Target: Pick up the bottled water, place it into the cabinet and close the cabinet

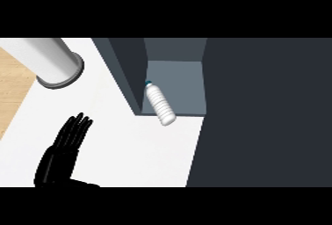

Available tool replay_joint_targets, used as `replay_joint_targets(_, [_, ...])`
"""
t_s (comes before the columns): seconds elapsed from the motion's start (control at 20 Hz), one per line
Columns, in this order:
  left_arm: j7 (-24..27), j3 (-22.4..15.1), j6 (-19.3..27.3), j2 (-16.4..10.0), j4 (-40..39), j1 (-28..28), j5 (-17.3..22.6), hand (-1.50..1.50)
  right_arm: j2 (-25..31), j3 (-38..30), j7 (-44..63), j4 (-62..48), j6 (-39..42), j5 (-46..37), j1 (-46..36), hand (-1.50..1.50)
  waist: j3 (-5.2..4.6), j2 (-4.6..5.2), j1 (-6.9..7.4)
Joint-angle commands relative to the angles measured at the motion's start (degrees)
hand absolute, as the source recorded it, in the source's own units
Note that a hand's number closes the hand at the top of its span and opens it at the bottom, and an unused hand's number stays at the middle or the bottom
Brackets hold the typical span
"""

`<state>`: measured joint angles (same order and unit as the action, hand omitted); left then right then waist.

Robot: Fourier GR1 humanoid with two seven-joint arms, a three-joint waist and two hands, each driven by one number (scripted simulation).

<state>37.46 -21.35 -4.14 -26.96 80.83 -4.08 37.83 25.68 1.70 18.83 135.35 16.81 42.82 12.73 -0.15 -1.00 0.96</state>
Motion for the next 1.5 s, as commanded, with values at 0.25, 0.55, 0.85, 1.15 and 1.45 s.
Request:
replay_joint_targets(0.25, [1.9,4.6,-3.8,-10.5,10.5,-10.6,0.8,-1.50,-1.2,14.7,6.5,12.3,-11.8,-11.1,-9.3,1.50,-0.15,-0.20,1.01])
replay_joint_targets(0.55, [-1.0,6.9,-4.0,-12.1,13.3,-9.8,3.6,-1.50,-4.1,27.2,8.6,6.2,-17.9,-16.1,-22.3,1.50,-0.36,-0.36,0.30])
replay_joint_targets(0.85, [-2.5,9.2,-6.4,-16.0,17.3,-13.2,5.9,-1.50,-13.9,39.5,11.9,-4.3,-28.7,-25.3,-36.1,1.50,-0.30,-0.34,1.03])
replay_joint_targets(1.15, [-3.7,12.4,-6.5,-18.0,23.2,-16.9,8.4,-1.50,-25.4,45.8,14.3,-18.8,-43.6,-32.1,-50.8,1.50,-0.04,0.37,1.72])
replay_joint_targets(1.45, [-5.7,12.9,-4.9,-17.3,25.9,-17.2,8.2,-1.50,-25.6,40.8,9.4,-30.3,-56.3,-19.0,-64.6,1.50,0.05,1.02,2.42])
